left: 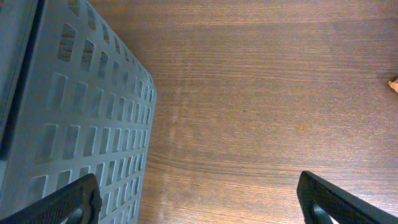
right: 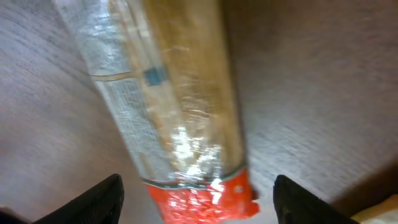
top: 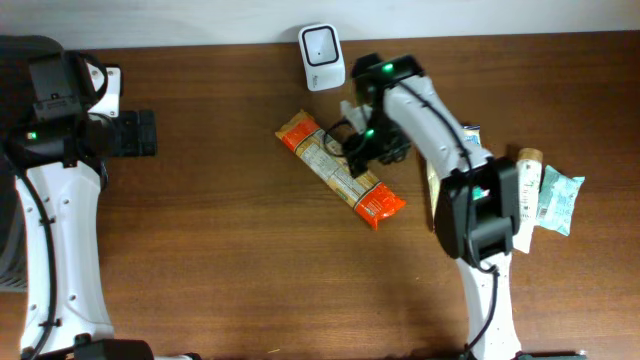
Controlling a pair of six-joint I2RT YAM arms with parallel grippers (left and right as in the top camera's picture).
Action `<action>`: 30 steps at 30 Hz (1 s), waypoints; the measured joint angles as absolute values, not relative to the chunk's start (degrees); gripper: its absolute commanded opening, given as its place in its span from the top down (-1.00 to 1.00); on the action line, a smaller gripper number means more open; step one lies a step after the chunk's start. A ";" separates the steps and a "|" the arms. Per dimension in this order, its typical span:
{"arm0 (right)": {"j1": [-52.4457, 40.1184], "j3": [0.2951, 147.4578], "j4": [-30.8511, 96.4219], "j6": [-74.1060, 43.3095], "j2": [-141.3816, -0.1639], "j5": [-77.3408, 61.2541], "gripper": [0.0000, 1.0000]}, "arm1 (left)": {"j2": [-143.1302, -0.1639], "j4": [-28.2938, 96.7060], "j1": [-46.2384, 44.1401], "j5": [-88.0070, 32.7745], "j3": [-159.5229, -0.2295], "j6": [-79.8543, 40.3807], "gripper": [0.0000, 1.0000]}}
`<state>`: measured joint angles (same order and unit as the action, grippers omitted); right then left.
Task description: Scan the item barcode
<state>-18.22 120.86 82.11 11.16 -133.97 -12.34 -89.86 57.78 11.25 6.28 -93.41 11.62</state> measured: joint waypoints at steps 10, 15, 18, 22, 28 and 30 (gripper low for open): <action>-13.96 109.47 73.67 19.66 -135.20 -23.97 -0.53 | -89.86 57.76 11.25 6.28 -93.41 11.62 -0.99; -13.89 103.63 67.40 20.08 -133.60 -28.23 0.66 | -89.86 57.76 11.25 6.28 -93.41 11.62 -0.99; -13.45 101.69 66.17 19.92 -133.25 -32.95 0.72 | -89.86 57.78 11.25 6.28 -93.41 11.62 -0.98; -13.28 100.60 65.91 19.88 -133.34 -37.54 0.91 | -89.86 57.78 11.25 6.28 -93.41 11.62 -0.99; -13.34 100.36 67.24 17.93 -133.56 -40.66 0.92 | -89.86 57.78 11.25 6.26 -93.41 11.62 -0.99; -13.89 101.19 67.92 16.21 -133.32 -38.44 0.92 | -89.86 57.78 11.25 6.28 -93.41 11.62 -0.98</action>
